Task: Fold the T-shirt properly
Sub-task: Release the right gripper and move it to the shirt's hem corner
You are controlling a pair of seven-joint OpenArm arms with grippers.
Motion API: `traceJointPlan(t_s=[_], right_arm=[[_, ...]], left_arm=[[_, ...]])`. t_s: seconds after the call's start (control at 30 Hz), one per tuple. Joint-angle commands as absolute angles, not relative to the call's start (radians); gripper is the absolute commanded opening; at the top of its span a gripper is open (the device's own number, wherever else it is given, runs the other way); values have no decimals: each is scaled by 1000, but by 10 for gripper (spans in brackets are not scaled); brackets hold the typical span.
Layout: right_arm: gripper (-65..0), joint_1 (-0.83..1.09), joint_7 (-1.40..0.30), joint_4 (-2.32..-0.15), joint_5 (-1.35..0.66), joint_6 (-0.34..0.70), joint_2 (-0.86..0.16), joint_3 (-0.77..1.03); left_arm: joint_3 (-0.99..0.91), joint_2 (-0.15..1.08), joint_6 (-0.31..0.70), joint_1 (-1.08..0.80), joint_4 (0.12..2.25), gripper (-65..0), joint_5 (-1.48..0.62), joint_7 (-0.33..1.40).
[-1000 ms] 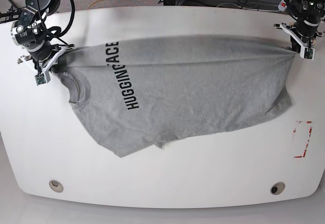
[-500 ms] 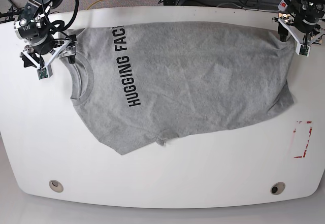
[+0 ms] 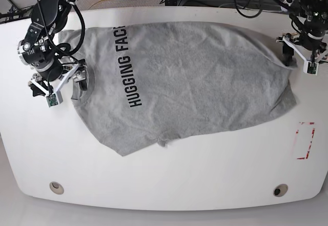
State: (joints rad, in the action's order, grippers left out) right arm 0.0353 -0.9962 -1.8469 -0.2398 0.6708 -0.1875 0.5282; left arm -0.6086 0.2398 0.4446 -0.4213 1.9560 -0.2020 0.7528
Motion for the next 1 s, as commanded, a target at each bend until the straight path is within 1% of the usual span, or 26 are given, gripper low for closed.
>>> traceJointPlan(t_s=[0.0, 0.17, 0.3, 0.37, 0.43, 0.6, 0.8, 0.97], right_arm=[[-46, -24, -978, -1810, -240, 662, -208, 509], [-52, -171, -972, -1641, -239, 659, -245, 432], [-113, -291, -931, -1466, -239, 659, -271, 384], [-132, -358, -895, -1356, -239, 659, -294, 343], [-133, -421, -868, -1245, -239, 659, -311, 306], [-133, -553, -720, -949, -239, 659, -355, 226], [-133, -661, -547, -673, -239, 659, -383, 133], [-133, -699, -409, -507, -237, 659, -394, 76]], left_arm=[[-631, 255, 437, -404, 1975, -237, -199, 736], [-642, 255, 437, -349, 1977, -237, -196, 736], [-654, 255, 435, -317, 1974, -237, -196, 736], [-673, 254, 435, -308, 1977, -236, -200, 736], [-679, 254, 435, -303, 1977, -236, -200, 736], [-685, 254, 435, -294, 1977, -236, -200, 736], [-725, 254, 437, -295, 1979, -236, -205, 736], [-796, 255, 437, -298, 1977, -236, -331, 736]])
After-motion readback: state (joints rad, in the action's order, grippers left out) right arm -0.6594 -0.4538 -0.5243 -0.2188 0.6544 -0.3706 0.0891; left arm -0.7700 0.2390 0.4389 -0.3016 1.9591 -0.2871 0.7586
